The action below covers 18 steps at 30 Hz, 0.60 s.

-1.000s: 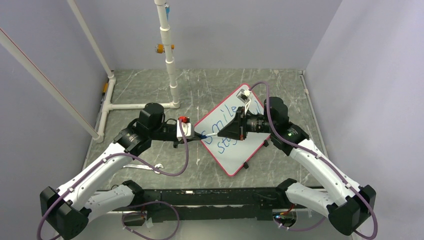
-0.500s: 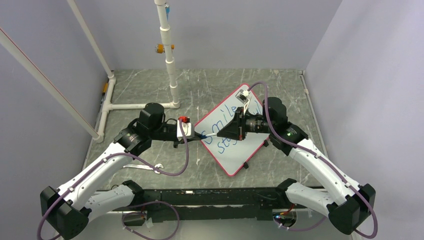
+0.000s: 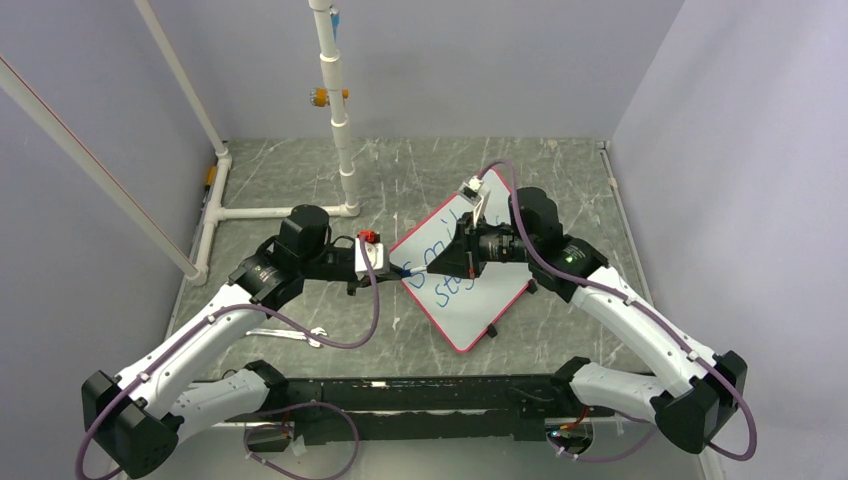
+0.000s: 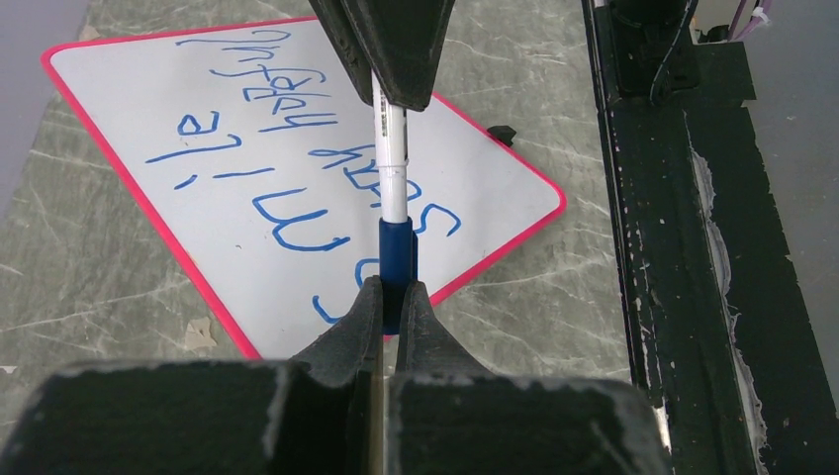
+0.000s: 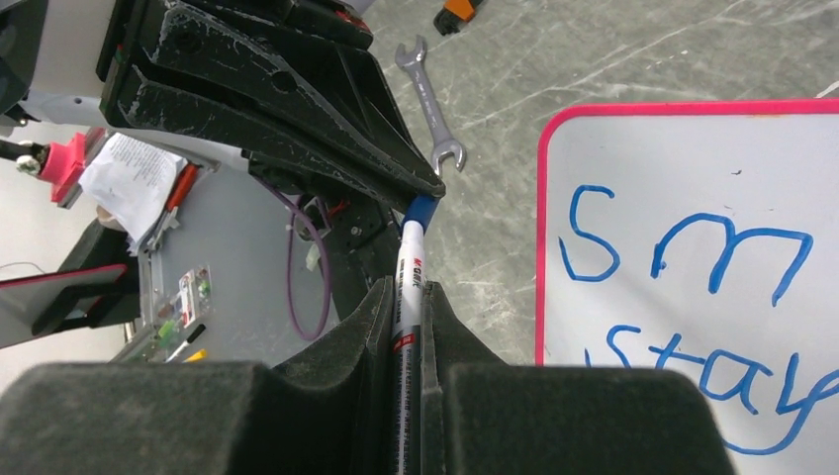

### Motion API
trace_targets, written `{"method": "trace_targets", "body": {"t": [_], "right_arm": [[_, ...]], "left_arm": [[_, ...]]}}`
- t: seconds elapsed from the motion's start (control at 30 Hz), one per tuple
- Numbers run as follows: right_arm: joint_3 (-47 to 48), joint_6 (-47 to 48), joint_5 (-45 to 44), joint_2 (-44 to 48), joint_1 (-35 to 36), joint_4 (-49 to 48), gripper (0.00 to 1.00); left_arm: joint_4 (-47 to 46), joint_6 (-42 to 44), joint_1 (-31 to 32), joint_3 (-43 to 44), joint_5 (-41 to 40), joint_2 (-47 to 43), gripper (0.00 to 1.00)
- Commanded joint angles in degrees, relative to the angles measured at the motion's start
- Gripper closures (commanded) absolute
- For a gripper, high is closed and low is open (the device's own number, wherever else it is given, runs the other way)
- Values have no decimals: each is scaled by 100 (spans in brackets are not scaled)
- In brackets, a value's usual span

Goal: Write a sentence on the whiteboard
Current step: Insert the whiteboard marker without the cap into the pen cap.

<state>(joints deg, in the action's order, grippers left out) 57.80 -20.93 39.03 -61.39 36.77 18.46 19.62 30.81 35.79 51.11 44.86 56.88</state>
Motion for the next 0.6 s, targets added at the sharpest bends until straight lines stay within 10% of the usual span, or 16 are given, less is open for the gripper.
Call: {"method": "trace_targets", "body": {"t": [0.0,0.57], "right_arm": [[460,237,-405,-118,193,87,100],[1321,734,-1498,-897,1221,710,100]], "left_arm": [[-98,-54,33,98,213,41,100],[-97,-154,32,123,185,37,100]]}}
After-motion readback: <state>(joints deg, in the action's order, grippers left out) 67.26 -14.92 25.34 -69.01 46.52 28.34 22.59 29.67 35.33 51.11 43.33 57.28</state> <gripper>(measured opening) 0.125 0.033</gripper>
